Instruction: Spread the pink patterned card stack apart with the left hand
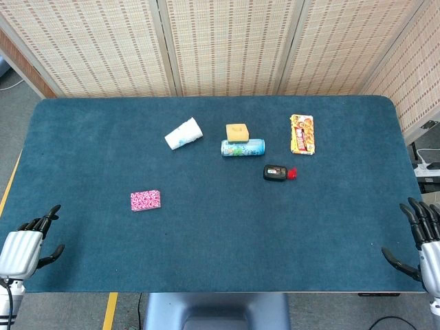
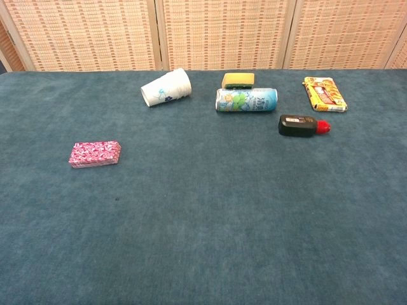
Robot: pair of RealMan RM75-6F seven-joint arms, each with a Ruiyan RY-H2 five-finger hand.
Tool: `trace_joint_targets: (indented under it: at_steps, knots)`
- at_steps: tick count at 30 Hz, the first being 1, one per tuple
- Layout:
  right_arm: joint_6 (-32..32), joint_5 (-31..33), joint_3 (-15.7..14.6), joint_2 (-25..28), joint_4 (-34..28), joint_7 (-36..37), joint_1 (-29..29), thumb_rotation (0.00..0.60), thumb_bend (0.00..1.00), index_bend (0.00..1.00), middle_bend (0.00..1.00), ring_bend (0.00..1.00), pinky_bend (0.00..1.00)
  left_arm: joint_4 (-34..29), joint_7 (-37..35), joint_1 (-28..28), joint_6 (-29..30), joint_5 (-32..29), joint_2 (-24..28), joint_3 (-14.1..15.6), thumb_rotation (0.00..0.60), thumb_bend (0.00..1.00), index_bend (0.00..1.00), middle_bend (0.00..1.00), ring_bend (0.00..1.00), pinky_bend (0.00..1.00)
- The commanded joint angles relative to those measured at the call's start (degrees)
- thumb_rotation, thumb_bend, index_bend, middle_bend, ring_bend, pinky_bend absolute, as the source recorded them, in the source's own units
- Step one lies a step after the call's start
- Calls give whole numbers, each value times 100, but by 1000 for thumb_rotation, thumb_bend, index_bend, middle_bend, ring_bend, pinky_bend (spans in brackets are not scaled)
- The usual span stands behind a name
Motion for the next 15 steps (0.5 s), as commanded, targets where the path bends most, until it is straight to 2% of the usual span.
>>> trace_joint_targets:
  at_steps: [1, 5, 9, 12, 15]
  knots:
    - [-86, -11, -22, 13, -40, -45, 32, 600, 130, 77, 29, 0, 35, 59, -53, -17, -23, 0, -13, 3, 600, 266, 73, 284, 333, 462]
    - [-212, -60, -83, 40, -64, -100, 64, 600, 130, 77, 29, 0, 36, 269, -338, -45, 81, 169, -81, 4, 600, 266, 68, 291, 332, 462]
    - [-261, -140, -126, 60, -89, -127, 87, 600, 130, 77, 29, 0, 36, 834, -925, -106, 336, 455, -342, -34, 600, 266, 61, 326, 343, 461]
    - [-306, -147, -119, 55, -88, -136, 120, 600, 130, 77, 28, 0, 36, 1242, -1437, -212, 377, 596, -505, -47, 600, 270, 37, 437, 427, 477]
    - [-455, -20, -72, 61, -129, -192, 178, 600, 130, 77, 28, 0, 38, 1541, -1972, -498, 108, 772, -499, -17, 600, 255, 6, 616, 559, 585]
